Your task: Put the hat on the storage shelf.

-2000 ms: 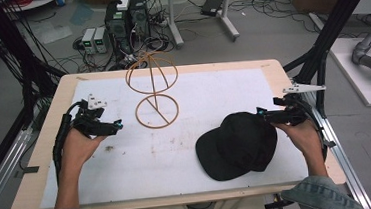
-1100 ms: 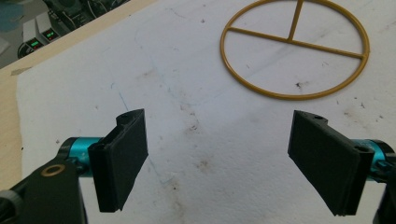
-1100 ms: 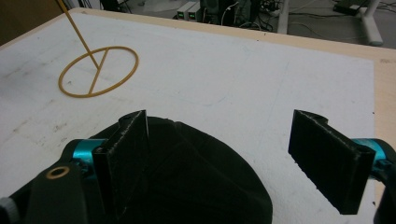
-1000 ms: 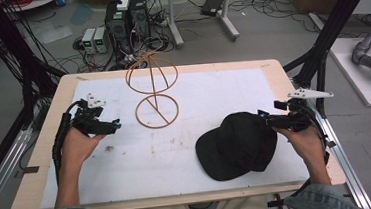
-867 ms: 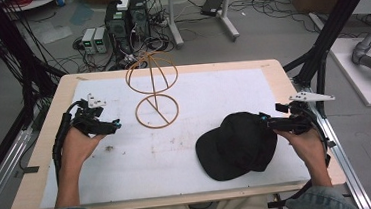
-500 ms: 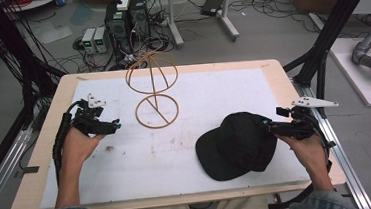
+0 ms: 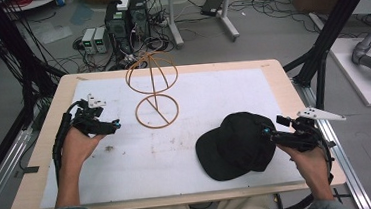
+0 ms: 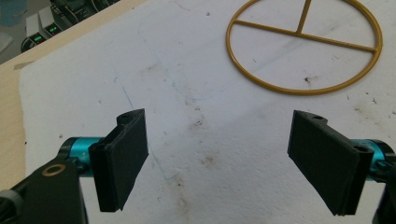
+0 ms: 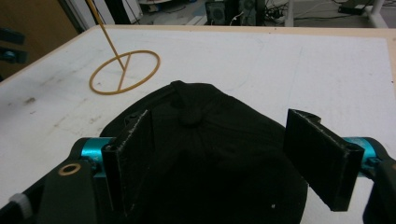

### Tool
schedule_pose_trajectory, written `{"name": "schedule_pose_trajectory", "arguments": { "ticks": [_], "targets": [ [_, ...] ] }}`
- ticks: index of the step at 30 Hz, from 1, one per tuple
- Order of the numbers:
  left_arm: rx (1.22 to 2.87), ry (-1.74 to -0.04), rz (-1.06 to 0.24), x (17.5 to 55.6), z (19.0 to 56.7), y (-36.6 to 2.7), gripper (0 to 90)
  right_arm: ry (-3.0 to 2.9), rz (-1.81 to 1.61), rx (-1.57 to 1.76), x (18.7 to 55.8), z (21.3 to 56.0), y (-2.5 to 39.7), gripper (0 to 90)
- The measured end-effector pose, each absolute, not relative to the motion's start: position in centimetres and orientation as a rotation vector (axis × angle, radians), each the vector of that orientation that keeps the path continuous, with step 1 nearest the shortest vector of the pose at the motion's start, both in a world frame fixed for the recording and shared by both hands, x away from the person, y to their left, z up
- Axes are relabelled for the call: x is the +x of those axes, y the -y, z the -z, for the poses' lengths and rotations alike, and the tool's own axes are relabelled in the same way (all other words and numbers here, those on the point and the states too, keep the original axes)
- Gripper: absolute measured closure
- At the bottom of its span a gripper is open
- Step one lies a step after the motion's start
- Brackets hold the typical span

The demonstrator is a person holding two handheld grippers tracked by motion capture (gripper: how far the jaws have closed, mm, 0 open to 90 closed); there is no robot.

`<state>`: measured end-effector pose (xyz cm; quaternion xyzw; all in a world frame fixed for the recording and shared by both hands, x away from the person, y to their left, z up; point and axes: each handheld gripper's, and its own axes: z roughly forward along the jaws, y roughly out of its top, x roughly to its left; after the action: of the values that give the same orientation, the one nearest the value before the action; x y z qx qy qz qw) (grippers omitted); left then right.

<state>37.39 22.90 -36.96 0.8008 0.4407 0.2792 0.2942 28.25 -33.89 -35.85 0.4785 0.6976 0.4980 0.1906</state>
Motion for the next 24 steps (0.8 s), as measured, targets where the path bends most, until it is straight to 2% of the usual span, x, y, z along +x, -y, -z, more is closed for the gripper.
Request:
{"name": "schedule_pose_trajectory", "arguments": {
  "ticks": [24],
  "targets": [
    [2.126,-1.184,-0.748,37.4,37.0,-23.0,20.6,-2.011,-1.486,1.468,26.7,37.8,32.7,35.8]
  ]
}}
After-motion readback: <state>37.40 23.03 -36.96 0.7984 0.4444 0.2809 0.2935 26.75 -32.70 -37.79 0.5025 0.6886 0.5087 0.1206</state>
